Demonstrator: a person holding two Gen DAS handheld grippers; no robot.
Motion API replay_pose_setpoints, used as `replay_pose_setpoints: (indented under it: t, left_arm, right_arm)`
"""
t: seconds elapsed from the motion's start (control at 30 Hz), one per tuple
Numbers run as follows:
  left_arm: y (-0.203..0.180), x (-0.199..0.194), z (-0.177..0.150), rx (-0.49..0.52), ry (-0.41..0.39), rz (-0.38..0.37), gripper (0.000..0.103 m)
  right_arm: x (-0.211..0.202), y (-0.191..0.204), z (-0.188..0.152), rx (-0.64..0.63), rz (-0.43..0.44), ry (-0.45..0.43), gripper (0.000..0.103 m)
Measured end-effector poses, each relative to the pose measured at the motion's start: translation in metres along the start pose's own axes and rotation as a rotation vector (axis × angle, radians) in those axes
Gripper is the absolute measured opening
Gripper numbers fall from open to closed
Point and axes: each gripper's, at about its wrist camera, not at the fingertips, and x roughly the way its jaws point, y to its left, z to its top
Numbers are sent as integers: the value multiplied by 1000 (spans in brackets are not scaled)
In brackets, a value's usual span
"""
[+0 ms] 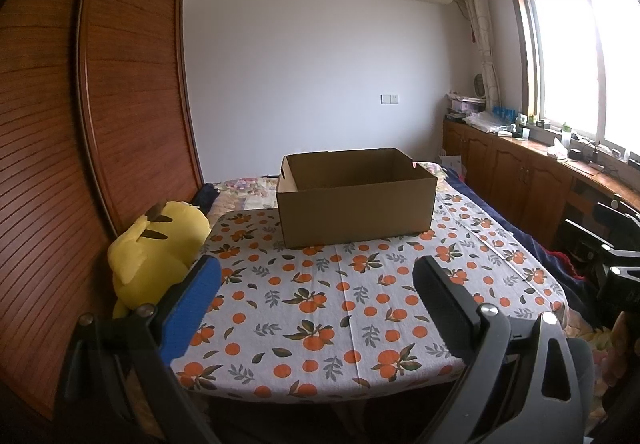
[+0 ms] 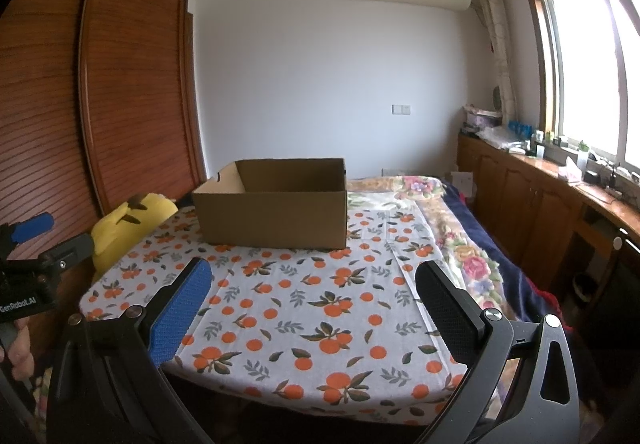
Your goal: Organize snacks
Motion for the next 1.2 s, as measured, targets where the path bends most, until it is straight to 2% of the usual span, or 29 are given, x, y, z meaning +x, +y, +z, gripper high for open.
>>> replay_pose_setpoints:
  t: [1.2]
  left_arm:
    - [2,-3,3,1,-3,-2,98]
  right_arm:
    - [0,0,-1,4,-3,3,103]
